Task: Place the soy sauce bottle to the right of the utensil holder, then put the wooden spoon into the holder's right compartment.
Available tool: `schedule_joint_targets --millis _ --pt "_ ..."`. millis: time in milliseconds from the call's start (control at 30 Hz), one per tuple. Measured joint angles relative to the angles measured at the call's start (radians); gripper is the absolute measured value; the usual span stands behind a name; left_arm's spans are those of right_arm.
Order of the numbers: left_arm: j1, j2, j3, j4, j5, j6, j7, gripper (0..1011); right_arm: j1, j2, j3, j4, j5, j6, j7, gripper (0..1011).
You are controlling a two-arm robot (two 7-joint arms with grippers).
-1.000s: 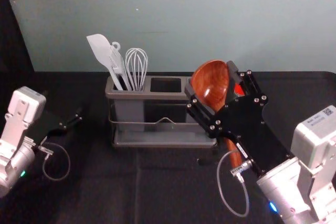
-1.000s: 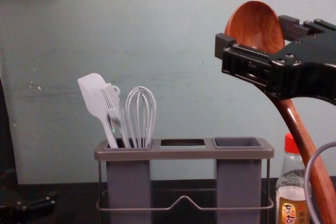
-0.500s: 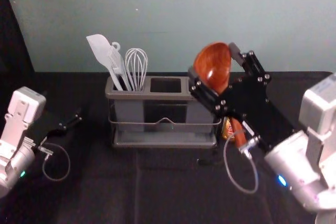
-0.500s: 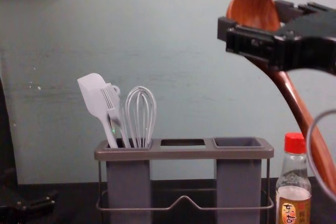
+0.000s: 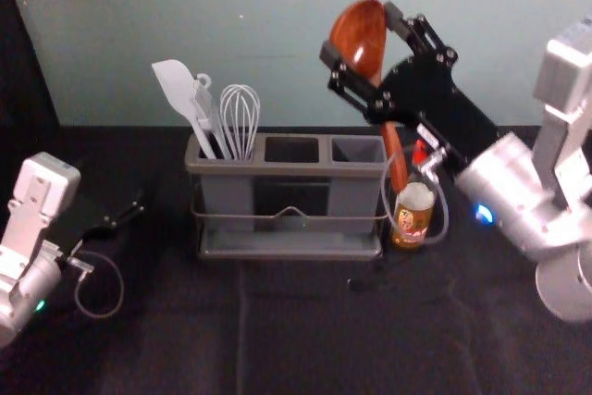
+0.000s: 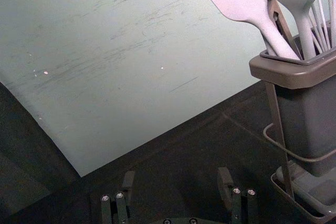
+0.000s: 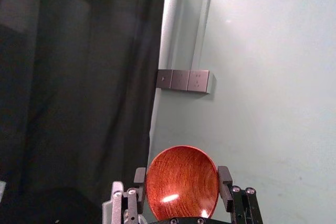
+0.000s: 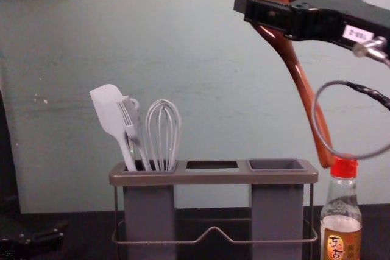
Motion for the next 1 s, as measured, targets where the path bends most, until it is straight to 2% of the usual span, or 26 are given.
schedule_joint_targets --millis 167,300,467,567,733,1000 --pt "0.0 0.0 0.0 0.0 0.0 0.0 0.0 1011 0.073 -0.016 -0.012 0.094 0.014 -0.036 0.004 837" --pt "0.0 0.0 0.0 0.0 0.0 0.0 0.0 1011 0.14 -0.035 -0.027 0.2 0.029 -0.093 0.01 838" --pt "0.0 0.0 0.0 0.0 0.0 0.0 0.0 1012 0.197 -0.059 -0.04 0.3 0.054 -0.153 0.013 837" --pt "0.0 0.0 0.0 0.0 0.0 0.0 0.0 1011 0.207 -0.065 -0.044 0.323 0.06 -0.171 0.013 837" --pt "0.0 0.0 0.0 0.0 0.0 0.0 0.0 1011 0.235 -0.09 -0.058 0.391 0.065 -0.237 -0.004 837" --pt "0.0 0.0 0.0 0.0 0.0 0.0 0.0 1011 0.246 -0.12 -0.063 0.448 0.024 -0.294 -0.051 837"
